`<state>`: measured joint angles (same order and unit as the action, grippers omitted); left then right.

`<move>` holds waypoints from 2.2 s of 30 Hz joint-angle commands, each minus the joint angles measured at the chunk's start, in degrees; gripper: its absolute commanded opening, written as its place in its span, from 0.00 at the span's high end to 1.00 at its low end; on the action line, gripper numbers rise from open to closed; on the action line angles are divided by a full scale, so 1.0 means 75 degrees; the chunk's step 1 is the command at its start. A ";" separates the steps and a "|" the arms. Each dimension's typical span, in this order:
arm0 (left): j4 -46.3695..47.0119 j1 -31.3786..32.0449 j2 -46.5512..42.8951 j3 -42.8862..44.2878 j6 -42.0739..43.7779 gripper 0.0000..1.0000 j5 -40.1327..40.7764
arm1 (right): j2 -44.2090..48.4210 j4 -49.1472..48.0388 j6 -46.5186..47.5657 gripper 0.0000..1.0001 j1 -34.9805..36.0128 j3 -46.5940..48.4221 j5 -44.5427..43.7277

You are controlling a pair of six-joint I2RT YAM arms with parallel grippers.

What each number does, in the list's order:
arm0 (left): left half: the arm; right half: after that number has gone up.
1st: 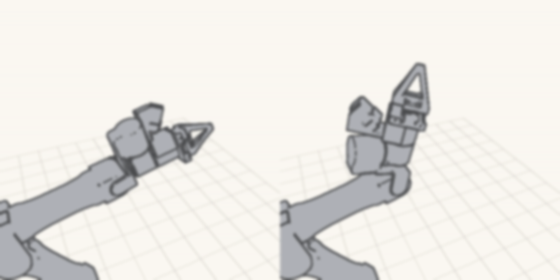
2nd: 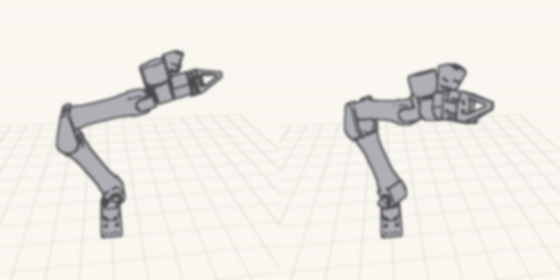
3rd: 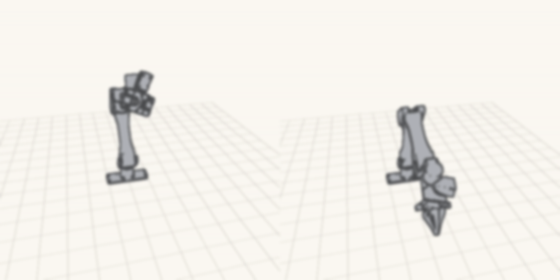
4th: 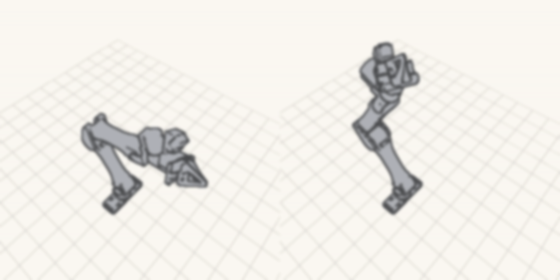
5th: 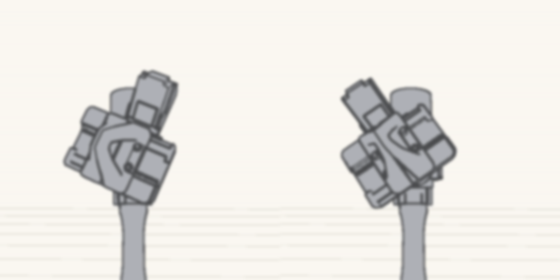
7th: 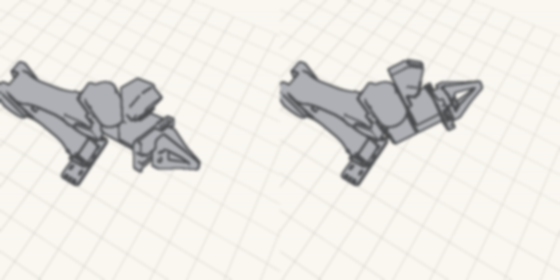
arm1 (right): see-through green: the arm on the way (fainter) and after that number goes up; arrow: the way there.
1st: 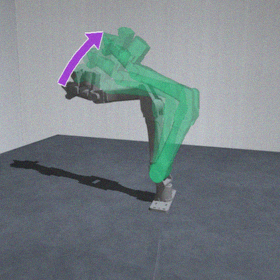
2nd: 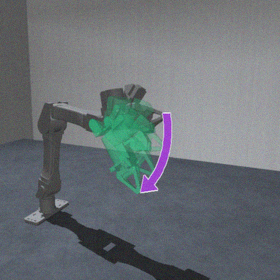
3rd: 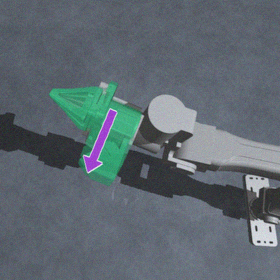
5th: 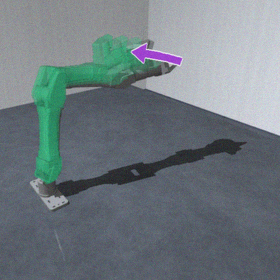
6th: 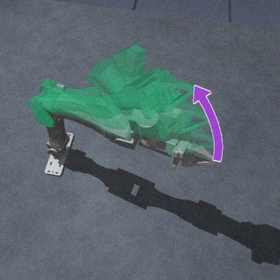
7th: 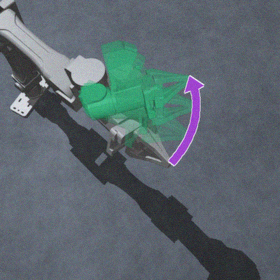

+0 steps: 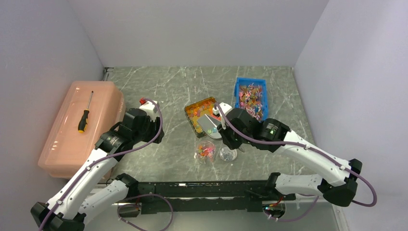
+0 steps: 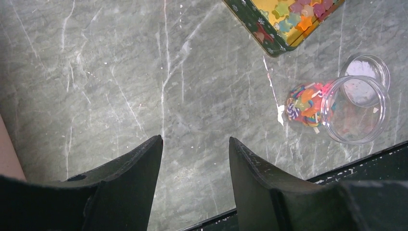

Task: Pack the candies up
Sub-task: Scoop the fake candies from the storage box, then place the fake candies in the packing bottle.

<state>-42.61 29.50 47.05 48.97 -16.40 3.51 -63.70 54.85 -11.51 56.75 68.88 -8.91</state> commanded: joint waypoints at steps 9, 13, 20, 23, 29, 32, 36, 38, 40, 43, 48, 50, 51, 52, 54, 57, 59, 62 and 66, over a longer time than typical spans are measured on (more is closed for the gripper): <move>0.0232 0.0028 -0.0062 0.0033 -0.0121 0.42 0.0099 | 0.0169 0.1778 -0.1327 1.00 0.1242 0.0657 -0.0015; 0.0266 0.0028 -0.0062 0.0033 -0.0098 0.42 -0.0015 | -0.0043 0.2435 -0.1775 1.00 0.1606 0.0852 -0.0102; 0.0267 0.0028 -0.0072 0.0046 -0.0075 0.43 -0.0176 | -0.0506 0.3147 -0.2218 1.00 0.1971 0.1223 0.0221; 0.0270 0.0028 -0.0134 0.0033 -0.0067 0.43 -0.0273 | -0.0894 0.3584 -0.2314 1.00 0.2007 0.1571 0.0376; 0.0288 0.0028 -0.0262 0.0045 -0.0018 0.43 -0.0397 | -0.1631 0.4039 -0.2482 1.00 0.1999 0.2103 0.0876; 0.0302 0.0028 -0.0357 0.0033 0.0012 0.42 -0.0397 | -0.1861 0.4139 -0.2560 1.00 0.1953 0.2300 0.1119; 0.0292 0.0028 -0.0474 0.0009 0.0054 0.42 -0.0559 | -0.1986 0.4125 -0.2648 1.00 0.1708 0.2440 0.1474; 0.0297 0.0028 -0.0532 -0.0011 0.0054 0.42 -0.0603 | -0.2045 0.4134 -0.2633 1.00 0.1521 0.2416 0.1604; 0.0291 0.0028 -0.0574 -0.0017 0.0054 0.42 -0.0614 | -0.2064 0.4088 -0.2554 1.00 0.1269 0.2358 0.1811; 0.0291 0.0026 -0.0623 -0.0025 0.0054 0.42 -0.0636 | -0.2022 0.3986 -0.2459 1.00 0.0881 0.2199 0.2180; 0.0291 0.0028 -0.0691 -0.0037 0.0066 0.42 -0.0679 | -0.2008 0.3754 -0.2254 1.00 0.0396 0.2112 0.2849; 0.0291 0.0028 -0.0706 -0.0037 0.0066 0.42 -0.0659 | -0.2026 0.3626 -0.2151 1.00 0.0194 0.2048 0.3159; 0.0285 0.0028 -0.0717 -0.0037 0.0066 0.42 -0.0656 | -0.2022 0.3584 -0.2089 1.00 0.0105 0.1987 0.3305; 0.0280 0.0028 -0.0718 -0.0043 0.0066 0.42 -0.0647 | -0.2040 0.3563 -0.2033 1.00 0.0013 0.1923 0.3430; 0.0277 0.0028 -0.0718 -0.0049 0.0066 0.42 -0.0633 | -0.2089 0.3594 -0.1927 1.00 -0.0137 0.1852 0.3548; 0.0257 0.0028 -0.0718 -0.0049 0.0066 0.42 -0.0598 | -0.2036 0.3440 -0.1847 1.00 -0.0319 0.1653 0.4053; 0.0249 0.0028 -0.0718 -0.0049 0.0063 0.42 -0.0585 | -0.1901 0.3211 -0.1838 1.00 -0.0523 0.1406 0.4514; 0.0249 0.0028 -0.0707 -0.0037 0.0066 0.42 -0.0572 | -0.1825 0.3232 -0.1731 1.00 -0.0795 0.1293 0.4705; 0.0230 0.0028 -0.0673 -0.0037 0.0066 0.42 -0.0538 | -0.1613 0.3017 -0.1655 1.00 -0.1061 0.1207 0.4867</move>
<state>-42.57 29.50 42.19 48.75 -16.19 -0.58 -79.35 80.40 -25.19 50.52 78.13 23.46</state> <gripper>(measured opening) 0.584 0.241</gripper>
